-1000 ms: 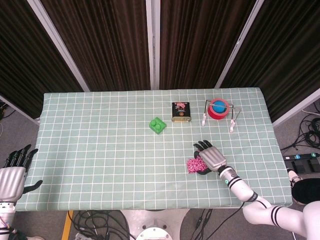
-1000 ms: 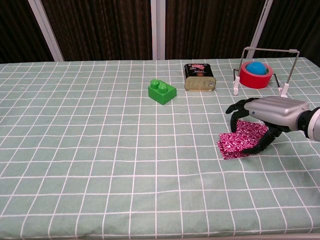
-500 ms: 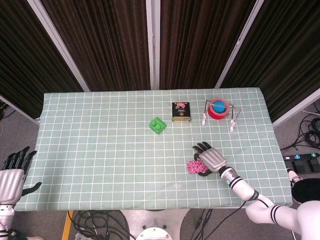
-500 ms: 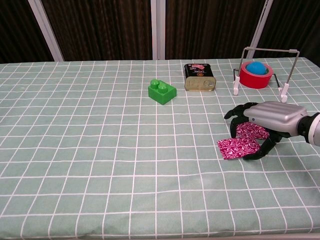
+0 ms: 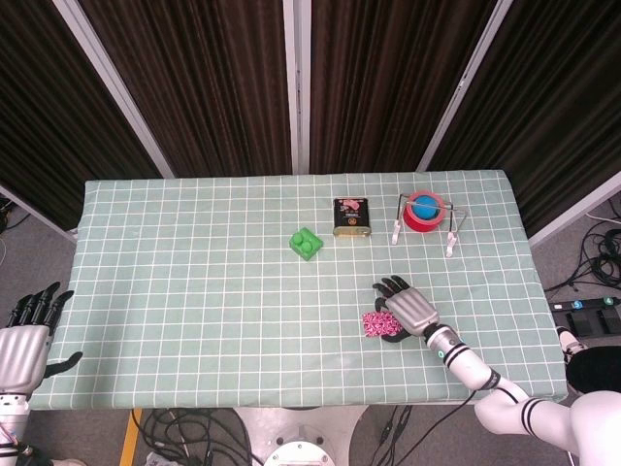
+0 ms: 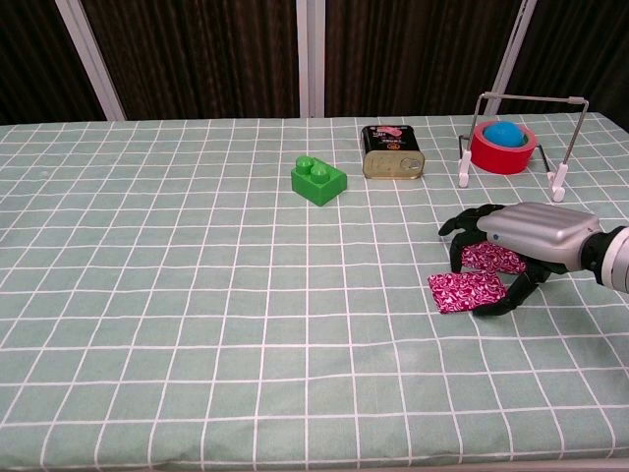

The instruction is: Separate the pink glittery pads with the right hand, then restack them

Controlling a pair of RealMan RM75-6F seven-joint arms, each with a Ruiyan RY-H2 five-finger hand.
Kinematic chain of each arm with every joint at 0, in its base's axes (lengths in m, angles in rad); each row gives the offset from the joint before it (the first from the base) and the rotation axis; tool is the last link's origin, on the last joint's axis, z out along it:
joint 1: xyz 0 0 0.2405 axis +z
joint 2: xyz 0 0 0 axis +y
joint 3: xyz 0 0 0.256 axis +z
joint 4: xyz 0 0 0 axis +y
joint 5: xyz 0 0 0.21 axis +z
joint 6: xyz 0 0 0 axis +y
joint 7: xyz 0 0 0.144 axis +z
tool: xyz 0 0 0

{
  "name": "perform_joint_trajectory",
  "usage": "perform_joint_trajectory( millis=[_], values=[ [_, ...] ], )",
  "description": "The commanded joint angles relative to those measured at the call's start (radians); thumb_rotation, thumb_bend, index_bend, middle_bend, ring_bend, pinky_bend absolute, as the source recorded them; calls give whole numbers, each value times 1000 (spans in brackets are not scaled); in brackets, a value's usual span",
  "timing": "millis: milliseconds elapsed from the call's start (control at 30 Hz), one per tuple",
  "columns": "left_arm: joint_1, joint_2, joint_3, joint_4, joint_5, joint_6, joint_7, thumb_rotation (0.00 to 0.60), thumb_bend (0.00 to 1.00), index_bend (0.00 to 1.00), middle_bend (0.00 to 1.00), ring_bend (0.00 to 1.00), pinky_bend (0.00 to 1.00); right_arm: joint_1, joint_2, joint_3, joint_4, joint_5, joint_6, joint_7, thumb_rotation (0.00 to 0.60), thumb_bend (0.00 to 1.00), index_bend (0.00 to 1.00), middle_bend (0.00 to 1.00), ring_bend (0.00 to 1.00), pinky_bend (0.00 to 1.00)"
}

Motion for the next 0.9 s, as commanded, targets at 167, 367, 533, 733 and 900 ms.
perform_joint_trajectory(
  millis=[167,367,533,733,900],
  values=[
    [1,1,2,0,3,1,-1,600,30,176,150,115,127,-6,4,0,-4,-7,11,6,432,118,385,89,0,0],
    [-3,3,0,-9,2,-3,4,600,30,176,150,115,127,-9,4,-4,0,-10,10,11,425,119,373,89,0,0],
    [3,1,4,-2,2,0,-2,600,30,176,150,115,127,-11,0,-5,8,-15,12,13,421,118,362,90,0,0],
    [3,0,2,-1,4,4,-4,600,30,176,150,115,128,-14,1,-11,9,-26,22,1,419,117,310,89,0,0],
    [4,-5,3,11,10,10,-13,600,30,176,150,116,127,-19,12,-5,-3,-25,35,-7,413,118,259,88,0,0]
  ],
)
